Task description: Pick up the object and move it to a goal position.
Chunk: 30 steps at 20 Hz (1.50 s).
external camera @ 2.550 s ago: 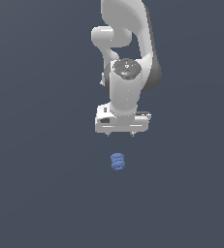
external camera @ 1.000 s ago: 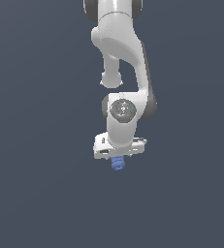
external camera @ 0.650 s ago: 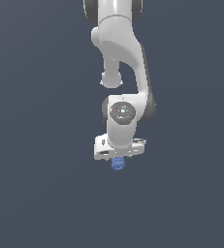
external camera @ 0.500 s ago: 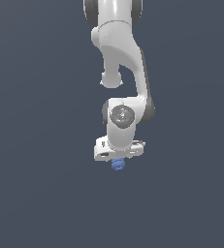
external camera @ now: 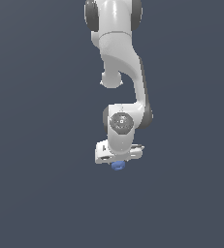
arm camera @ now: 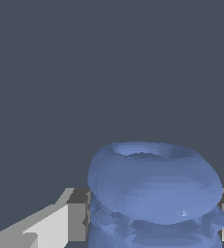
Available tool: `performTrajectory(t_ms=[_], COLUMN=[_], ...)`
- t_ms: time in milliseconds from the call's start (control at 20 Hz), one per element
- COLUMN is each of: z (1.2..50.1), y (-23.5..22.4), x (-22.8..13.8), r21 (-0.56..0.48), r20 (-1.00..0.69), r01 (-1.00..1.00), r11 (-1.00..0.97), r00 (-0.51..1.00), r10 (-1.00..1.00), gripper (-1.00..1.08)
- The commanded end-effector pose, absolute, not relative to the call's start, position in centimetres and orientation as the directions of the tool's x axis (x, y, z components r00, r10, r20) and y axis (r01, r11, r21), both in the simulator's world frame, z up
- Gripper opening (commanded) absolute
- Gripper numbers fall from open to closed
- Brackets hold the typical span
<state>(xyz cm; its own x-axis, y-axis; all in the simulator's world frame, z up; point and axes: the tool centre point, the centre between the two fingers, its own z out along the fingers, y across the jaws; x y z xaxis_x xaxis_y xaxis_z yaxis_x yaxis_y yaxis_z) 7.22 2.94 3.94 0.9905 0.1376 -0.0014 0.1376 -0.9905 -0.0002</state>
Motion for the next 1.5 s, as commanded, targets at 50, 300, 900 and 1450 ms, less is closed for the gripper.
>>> performTrajectory(t_ms=[50,300,900,1450], z=[4.0,4.0,7.1,17.3], y=[2.9,2.9,4.0,7.6], x=[7.3,7.3,7.6,8.8], r21=[0.000,0.000,0.000,0.000], r20=[0.000,0.000,0.000,0.000], r01=[0.138,0.138,0.138,0.138], r11=[-0.990,-0.990,-0.990,-0.990], r00=[0.990,0.990,0.990,0.990], r10=[0.138,0.138,0.138,0.138], gripper=[-1.00,-1.00,-1.00,-1.00])
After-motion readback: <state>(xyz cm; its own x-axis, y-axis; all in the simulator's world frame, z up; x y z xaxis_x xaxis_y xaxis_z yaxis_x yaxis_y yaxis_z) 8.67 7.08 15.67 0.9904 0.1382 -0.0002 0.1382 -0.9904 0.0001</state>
